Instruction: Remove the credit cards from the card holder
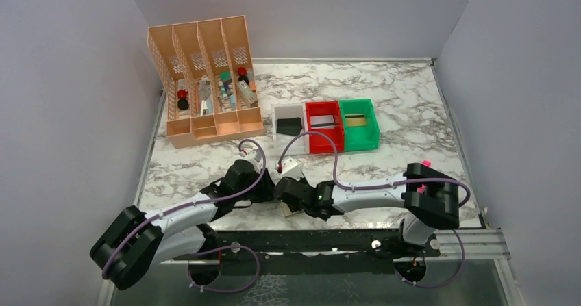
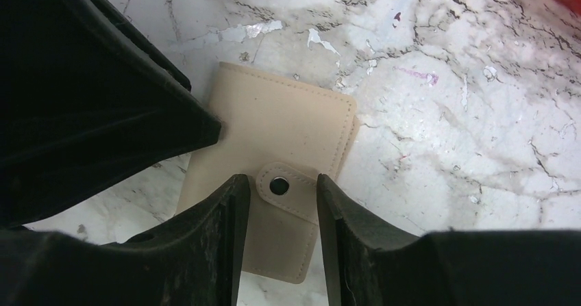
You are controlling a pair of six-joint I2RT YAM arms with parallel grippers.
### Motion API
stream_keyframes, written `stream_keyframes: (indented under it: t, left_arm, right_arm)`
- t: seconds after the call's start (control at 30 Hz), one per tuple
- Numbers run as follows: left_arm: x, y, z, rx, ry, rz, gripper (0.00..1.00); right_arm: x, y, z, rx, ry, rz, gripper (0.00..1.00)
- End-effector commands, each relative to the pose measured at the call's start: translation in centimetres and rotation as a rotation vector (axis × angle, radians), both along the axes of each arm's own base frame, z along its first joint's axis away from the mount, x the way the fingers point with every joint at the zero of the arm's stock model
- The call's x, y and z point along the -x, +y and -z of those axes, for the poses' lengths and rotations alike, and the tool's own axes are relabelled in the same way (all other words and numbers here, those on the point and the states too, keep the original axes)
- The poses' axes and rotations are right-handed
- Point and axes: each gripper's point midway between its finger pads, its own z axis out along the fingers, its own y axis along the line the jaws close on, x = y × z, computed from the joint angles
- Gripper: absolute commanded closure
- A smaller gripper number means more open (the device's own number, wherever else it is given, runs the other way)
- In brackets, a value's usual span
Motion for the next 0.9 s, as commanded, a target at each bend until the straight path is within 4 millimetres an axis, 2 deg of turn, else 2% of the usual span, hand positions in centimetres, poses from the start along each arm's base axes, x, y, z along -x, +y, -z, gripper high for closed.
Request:
stream_keyframes:
  t: [0.0, 0.13, 0.43, 0.63, 0.73, 0.87]
  left_arm:
    - [0.2, -0.3, 0.0, 0.006, 0.003, 0.012, 0.59]
    - [0.7, -0.4, 0.8, 0.007, 0.036, 0.026, 0.56]
    - [0.8, -0.9, 2.0, -0.019, 0.066, 0.047, 0.57]
    - [0.5, -0.7, 3.2, -0.073, 0.078, 0.022, 0.68]
    - [0.4, -0.4, 3.6, -0.1, 0.084, 0.011, 0.75]
    - [0.3, 0.0, 4.1, -0.134, 0.094, -0.001, 0.78]
  right_arm:
    - [-0.3, -0.6, 1.5, 0.059, -0.003, 0.022, 0.56]
    - [-0.6, -2.6, 2.3, 0.095, -0.006, 0.141, 0.63]
    - [-0.5, -2.5, 1.5, 0.017, -0.013, 0.148, 0.78]
    - [-0.5, -2.3, 1.3, 0.007, -0.013, 0.146, 0.84]
    - [-0.5, -1.9, 0.6, -0.027, -0.019, 0.138, 0.87]
    - [-0.7, -1.5, -0.8, -0.073, -0.032, 0.132, 0.88]
